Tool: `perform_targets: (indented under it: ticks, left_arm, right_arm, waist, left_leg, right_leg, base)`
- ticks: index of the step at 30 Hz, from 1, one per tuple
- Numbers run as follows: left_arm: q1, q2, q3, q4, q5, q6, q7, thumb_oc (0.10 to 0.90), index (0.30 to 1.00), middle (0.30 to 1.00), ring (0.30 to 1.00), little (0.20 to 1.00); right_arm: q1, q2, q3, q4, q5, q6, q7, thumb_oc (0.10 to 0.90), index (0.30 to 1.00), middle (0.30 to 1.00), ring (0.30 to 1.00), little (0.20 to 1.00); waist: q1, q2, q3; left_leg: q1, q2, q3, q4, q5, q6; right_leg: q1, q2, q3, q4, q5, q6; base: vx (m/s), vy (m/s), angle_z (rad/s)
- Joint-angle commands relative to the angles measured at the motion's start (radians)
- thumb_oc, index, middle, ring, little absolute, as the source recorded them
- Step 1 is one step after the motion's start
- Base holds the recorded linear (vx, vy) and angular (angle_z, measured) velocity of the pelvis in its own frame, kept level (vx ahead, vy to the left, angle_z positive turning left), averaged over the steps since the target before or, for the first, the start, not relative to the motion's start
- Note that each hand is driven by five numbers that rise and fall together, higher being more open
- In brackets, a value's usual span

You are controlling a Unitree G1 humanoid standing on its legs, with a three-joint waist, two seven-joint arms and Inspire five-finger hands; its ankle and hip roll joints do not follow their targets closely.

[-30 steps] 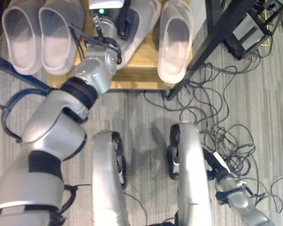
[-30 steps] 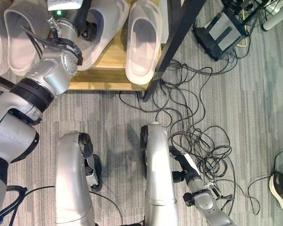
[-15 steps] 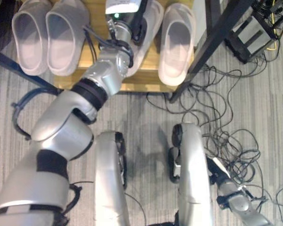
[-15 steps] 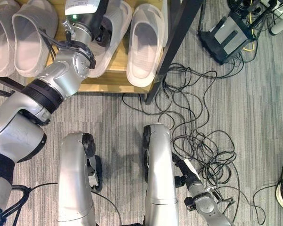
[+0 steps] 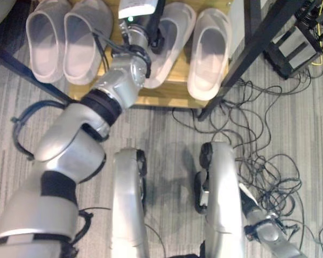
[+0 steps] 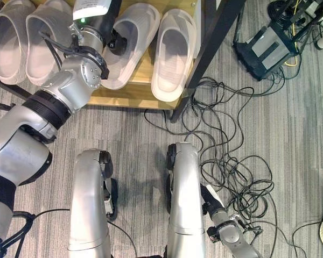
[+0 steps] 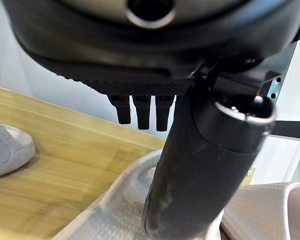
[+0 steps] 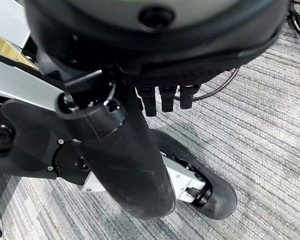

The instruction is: Arrange the slippers neatly on the shoe rack.

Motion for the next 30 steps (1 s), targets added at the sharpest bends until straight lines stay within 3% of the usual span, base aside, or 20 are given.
perform_targets:
  ticks: [1, 9, 11, 23, 30]
  left_arm:
    - [-0.192, 0.122, 0.038, -0.048, 0.011, -0.053, 0.057, 0.8, 0.9, 0.9, 0.9, 0.9]
    - [-0.159, 0.155, 0.043, -0.142, 0.038, -0.05, 0.036, 0.8, 0.9, 0.9, 0.9, 0.9]
    - [-0.119, 0.128, 0.079, -0.186, -0.019, -0.081, 0.047, 0.8, 0.9, 0.9, 0.9, 0.9]
    - [-0.055, 0.074, 0.084, -0.23, -0.026, -0.087, -0.011, 0.8, 0.9, 0.9, 0.9, 0.9]
    - [-0.064, 0.021, 0.087, -0.165, -0.082, -0.106, -0.019, 0.8, 0.9, 0.9, 0.9, 0.9]
  right_arm:
    - [-0.005, -0.005, -0.02, -0.076, -0.029, -0.03, -0.009, 0.8, 0.9, 0.9, 0.9, 0.9]
    - [0.023, -0.003, -0.031, -0.095, -0.032, -0.029, -0.006, 0.8, 0.9, 0.9, 0.9, 0.9]
    - [0.022, 0.001, -0.015, -0.094, -0.041, -0.029, -0.007, 0.8, 0.9, 0.9, 0.9, 0.9]
    - [0.029, -0.009, -0.013, -0.083, -0.056, -0.021, -0.008, 0.8, 0.9, 0.9, 0.9, 0.9]
    - [-0.003, -0.016, 0.006, -0.067, -0.06, -0.018, -0.003, 0.8, 0.9, 0.9, 0.9, 0.9]
  waist:
    - [0.019, 0.0, -0.022]
    - [0.026, 0.007, -0.022]
    - [0.025, 0.009, -0.022]
    - [0.015, 0.0, -0.022]
    - [0.005, -0.008, -0.022]
  left_leg:
    - [0.032, 0.009, -0.147, 0.017, -0.042, 0.061]
    - [0.032, 0.009, -0.15, 0.024, -0.039, 0.058]
    - [0.032, 0.006, -0.146, 0.026, -0.04, 0.059]
    - [0.032, 0.005, -0.151, 0.022, -0.039, 0.055]
    - [0.032, 0.007, -0.154, 0.028, -0.039, 0.05]
  right_leg:
    - [0.05, 0.034, 0.103, 0.037, 0.033, -0.062]
    - [0.05, 0.031, 0.103, 0.052, 0.038, -0.059]
    - [0.05, 0.032, 0.104, 0.054, 0.034, -0.062]
    - [0.05, 0.035, 0.108, 0.061, 0.023, -0.068]
    - [0.05, 0.043, 0.114, 0.062, 0.029, -0.069]
  base:
    - [0.0, 0.0, 0.0]
    - [0.0, 0.0, 0.0]
    - [0.0, 0.0, 0.0]
    - [0.0, 0.0, 0.0]
    - [0.0, 0.0, 0.0]
